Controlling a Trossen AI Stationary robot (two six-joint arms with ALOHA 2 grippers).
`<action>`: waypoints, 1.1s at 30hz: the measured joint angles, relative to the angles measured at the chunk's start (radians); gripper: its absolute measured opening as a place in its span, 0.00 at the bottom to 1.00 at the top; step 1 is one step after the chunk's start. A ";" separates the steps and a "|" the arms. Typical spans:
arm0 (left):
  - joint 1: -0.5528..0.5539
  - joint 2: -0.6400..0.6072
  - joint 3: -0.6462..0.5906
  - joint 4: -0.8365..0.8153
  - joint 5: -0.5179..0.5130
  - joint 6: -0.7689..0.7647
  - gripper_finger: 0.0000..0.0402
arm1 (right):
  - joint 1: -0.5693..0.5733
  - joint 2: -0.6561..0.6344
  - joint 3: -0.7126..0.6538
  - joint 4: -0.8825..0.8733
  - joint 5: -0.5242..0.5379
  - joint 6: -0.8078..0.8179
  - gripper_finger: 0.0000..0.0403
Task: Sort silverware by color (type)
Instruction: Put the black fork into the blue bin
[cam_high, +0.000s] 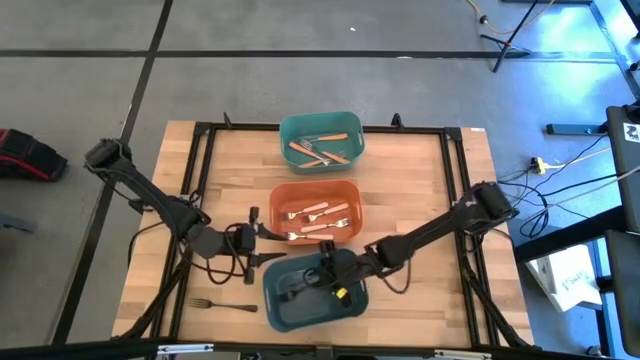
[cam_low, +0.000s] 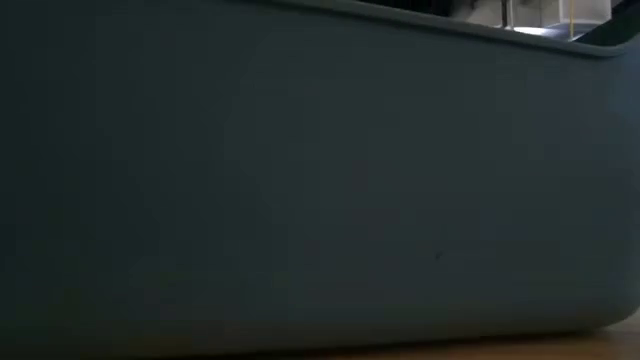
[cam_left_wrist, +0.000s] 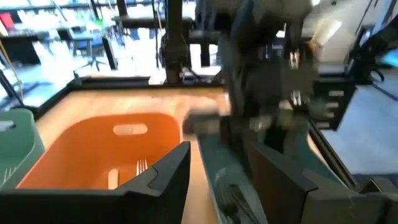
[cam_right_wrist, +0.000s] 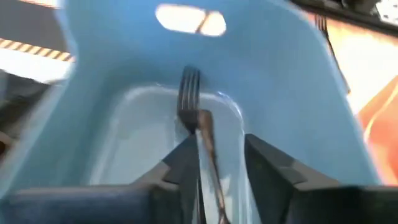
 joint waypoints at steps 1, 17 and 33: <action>-0.004 -0.010 0.021 -0.063 0.000 -0.023 0.40 | 0.011 -0.021 0.012 -0.035 -0.003 0.000 0.34; -0.002 -0.048 0.249 -1.198 0.131 -0.797 0.40 | 0.365 -0.210 -0.043 -0.131 0.093 -0.004 0.40; 0.212 -0.005 -0.021 -1.276 0.503 -0.906 0.40 | 0.374 -0.212 -0.279 0.251 0.112 -0.003 0.40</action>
